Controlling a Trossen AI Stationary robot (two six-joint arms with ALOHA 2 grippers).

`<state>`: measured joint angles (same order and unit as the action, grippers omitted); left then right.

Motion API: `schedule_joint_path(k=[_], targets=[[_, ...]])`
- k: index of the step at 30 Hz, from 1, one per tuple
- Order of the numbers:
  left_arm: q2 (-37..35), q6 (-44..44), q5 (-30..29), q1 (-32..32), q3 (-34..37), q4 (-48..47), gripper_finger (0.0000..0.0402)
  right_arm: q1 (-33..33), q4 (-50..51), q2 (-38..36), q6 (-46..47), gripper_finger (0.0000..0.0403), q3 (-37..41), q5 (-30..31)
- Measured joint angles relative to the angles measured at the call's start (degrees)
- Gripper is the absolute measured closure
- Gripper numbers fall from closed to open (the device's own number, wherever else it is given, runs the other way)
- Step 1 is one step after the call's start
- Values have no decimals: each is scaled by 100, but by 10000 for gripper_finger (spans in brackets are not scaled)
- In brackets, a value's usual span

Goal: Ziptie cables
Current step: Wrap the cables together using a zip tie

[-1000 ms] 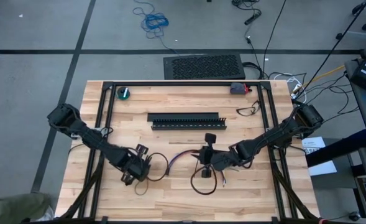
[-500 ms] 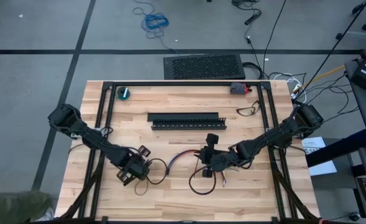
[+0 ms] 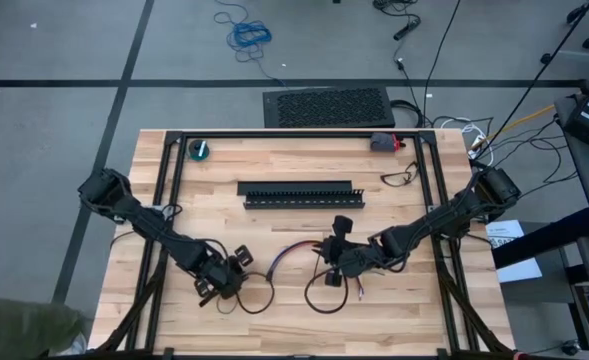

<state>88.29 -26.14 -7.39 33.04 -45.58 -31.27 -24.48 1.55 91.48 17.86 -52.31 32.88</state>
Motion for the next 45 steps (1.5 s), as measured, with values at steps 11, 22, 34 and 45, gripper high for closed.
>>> schedule_joint_path(k=[11, 22, 34, 45], targets=[[629, -136, 247, 14, -32, -38, 335, -88, 4, 2, 121, 374, 0, 1], [629, 1481, 308, -162, -130, 81, 400, -86, 0, 2, 181, 374, 0, 3], [99, 2979, -520, -86, -1728, -2668, 401, 253, -1404, 798, 404, 374, 300, 341], [112, 3631, -877, -326, -2002, -3309, 401, 892, -4818, 2216, -285, 339, -400, -1773]])
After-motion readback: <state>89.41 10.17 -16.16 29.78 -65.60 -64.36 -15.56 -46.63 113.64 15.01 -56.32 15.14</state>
